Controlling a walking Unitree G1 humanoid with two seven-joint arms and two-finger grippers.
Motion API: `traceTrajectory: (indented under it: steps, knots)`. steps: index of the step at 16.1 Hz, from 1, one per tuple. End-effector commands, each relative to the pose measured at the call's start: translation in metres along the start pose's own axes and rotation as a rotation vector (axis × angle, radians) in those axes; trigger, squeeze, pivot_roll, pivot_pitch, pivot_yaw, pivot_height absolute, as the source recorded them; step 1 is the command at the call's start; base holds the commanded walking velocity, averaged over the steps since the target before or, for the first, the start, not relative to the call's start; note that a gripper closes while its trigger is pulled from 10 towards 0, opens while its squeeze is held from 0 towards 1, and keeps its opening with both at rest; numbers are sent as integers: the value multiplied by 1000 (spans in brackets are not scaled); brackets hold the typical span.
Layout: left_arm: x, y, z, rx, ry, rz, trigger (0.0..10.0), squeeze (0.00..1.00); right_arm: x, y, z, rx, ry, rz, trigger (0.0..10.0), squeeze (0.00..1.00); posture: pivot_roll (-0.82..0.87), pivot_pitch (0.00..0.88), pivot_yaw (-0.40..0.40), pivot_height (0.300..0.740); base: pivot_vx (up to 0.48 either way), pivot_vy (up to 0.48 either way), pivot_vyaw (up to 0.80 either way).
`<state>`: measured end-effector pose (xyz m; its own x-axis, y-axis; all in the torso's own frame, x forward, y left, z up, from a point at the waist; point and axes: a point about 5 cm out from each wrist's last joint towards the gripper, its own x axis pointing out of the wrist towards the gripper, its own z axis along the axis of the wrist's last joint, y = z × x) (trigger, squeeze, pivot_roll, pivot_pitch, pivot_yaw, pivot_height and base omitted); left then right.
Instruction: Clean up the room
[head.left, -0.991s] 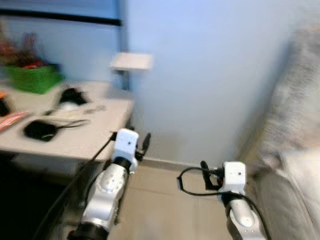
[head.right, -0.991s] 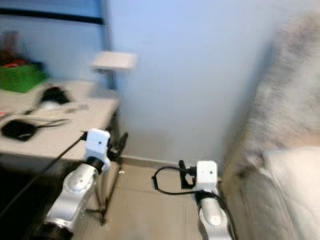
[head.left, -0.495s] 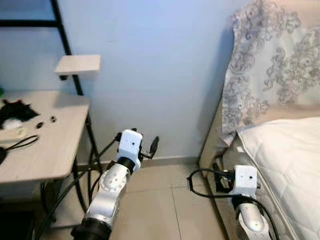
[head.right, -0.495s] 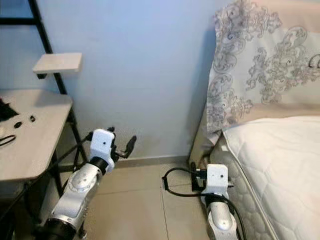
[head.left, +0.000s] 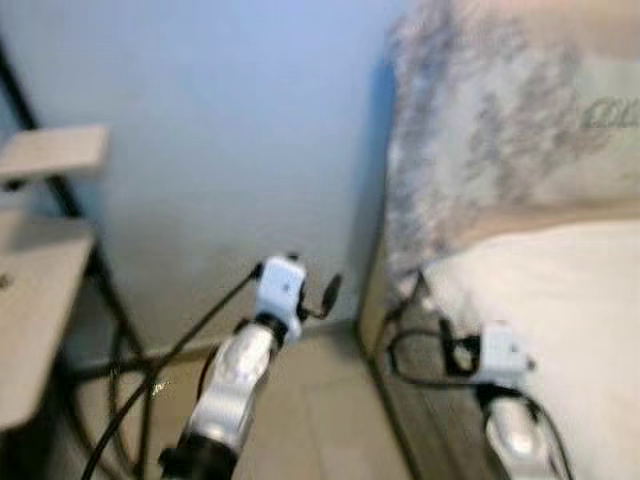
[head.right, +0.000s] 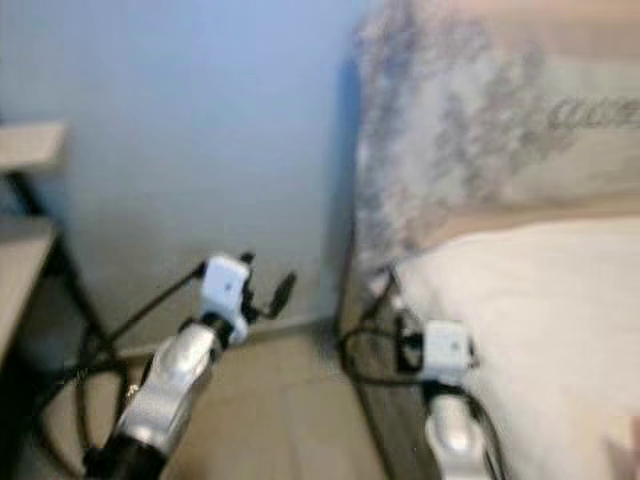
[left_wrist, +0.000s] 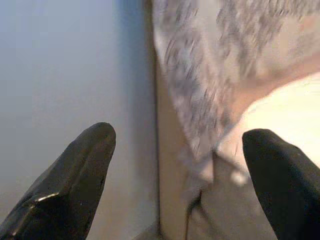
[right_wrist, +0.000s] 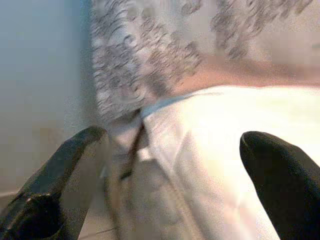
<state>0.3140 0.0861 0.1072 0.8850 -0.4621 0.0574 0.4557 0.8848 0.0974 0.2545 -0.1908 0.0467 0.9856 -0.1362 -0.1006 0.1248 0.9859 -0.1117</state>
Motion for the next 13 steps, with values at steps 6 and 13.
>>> traceTrajectory:
  steps: [6, 13]
  knots:
    - [-7, 17, -1, 25, -3, 9, 10000, 0, 2, 13, 3, 29, -13, 27, 10000, 0, 117, 0, -24, 740, 0, -80, -668]
    - [-12, 17, -7, -14, 4, -39, 10000, 0, -1, 11, 3, 45, -18, 11, 10000, 0, 103, 0, -13, 740, 0, -7, -667]
